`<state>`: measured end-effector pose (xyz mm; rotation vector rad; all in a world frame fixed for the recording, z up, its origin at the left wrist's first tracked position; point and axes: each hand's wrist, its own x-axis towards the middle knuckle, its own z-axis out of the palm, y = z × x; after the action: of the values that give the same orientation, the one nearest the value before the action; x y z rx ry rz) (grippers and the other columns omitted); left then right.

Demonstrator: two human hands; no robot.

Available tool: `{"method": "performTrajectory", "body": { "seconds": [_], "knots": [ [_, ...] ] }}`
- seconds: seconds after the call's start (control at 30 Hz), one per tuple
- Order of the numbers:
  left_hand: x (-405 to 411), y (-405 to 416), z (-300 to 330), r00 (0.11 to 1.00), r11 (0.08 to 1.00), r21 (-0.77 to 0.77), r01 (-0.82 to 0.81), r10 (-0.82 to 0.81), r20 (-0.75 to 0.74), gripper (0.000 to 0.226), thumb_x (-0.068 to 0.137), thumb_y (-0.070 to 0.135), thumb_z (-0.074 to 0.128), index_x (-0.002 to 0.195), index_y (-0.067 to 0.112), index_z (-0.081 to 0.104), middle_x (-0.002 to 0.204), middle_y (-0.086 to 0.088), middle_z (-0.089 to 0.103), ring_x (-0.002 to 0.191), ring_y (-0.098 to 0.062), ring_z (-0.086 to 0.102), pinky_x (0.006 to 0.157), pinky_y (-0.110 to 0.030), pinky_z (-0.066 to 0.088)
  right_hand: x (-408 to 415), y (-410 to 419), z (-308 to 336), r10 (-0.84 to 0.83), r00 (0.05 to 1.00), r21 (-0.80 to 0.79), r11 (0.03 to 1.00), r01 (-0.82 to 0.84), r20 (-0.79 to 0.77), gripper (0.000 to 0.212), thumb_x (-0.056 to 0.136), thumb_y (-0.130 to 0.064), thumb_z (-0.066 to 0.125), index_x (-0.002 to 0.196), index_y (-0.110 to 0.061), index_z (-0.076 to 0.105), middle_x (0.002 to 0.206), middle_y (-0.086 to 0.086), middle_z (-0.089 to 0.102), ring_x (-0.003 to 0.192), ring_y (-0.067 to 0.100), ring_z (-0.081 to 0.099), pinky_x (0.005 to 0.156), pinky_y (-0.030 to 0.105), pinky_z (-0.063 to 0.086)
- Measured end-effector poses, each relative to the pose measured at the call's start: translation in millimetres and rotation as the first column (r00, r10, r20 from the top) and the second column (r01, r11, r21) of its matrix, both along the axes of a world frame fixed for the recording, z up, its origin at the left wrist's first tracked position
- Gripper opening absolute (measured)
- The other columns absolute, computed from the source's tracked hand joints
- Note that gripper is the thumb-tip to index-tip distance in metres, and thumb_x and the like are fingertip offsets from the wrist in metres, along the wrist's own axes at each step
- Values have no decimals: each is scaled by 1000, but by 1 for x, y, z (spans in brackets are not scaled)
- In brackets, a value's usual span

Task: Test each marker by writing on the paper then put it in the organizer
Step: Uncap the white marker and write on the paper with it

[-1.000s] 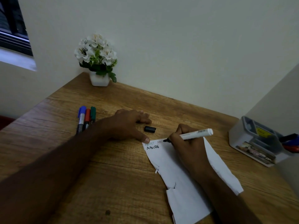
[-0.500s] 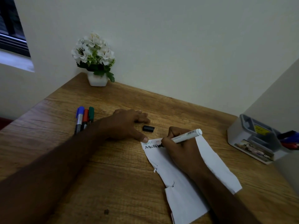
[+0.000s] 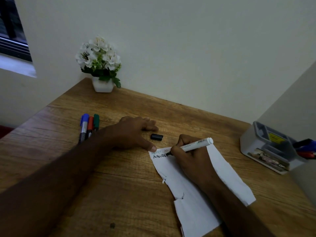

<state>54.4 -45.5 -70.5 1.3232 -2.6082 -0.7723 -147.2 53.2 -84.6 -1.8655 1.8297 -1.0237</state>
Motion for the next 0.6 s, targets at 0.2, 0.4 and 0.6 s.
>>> {"method": "performTrajectory", "body": {
  "seconds": [0.2, 0.4, 0.6],
  "knots": [
    [1, 2, -1, 992, 998, -1, -63, 62, -110, 73, 69, 55, 76, 135, 42, 47, 152, 13, 35, 141, -14, 29, 118, -48, 18, -4, 0, 5, -2, 979, -15, 1000, 6, 202, 19, 83, -32, 64, 72, -17, 58, 70, 0, 65, 68, 14, 64, 63, 40, 54],
    [-7, 5, -4, 973, 976, -193, -96, 51, -225, 44, 75, 51, 73, 117, 41, 65, 105, 21, 58, 110, -3, 45, 104, -47, 31, -13, 0, 19, 59, 946, -102, 994, -27, 318, 22, 87, -30, 71, 76, -12, 66, 79, 3, 69, 77, 18, 65, 72, 51, 51],
    [-11, 8, -6, 969, 969, -232, -83, 23, -247, 15, 89, 40, 61, 103, 43, 67, 99, 24, 58, 106, -3, 47, 100, -46, 30, -15, -1, 19, 146, 859, -134, 987, -91, 491, 31, 80, -35, 68, 74, -4, 64, 70, 11, 66, 69, 16, 61, 70, 39, 44]
  ]
}}
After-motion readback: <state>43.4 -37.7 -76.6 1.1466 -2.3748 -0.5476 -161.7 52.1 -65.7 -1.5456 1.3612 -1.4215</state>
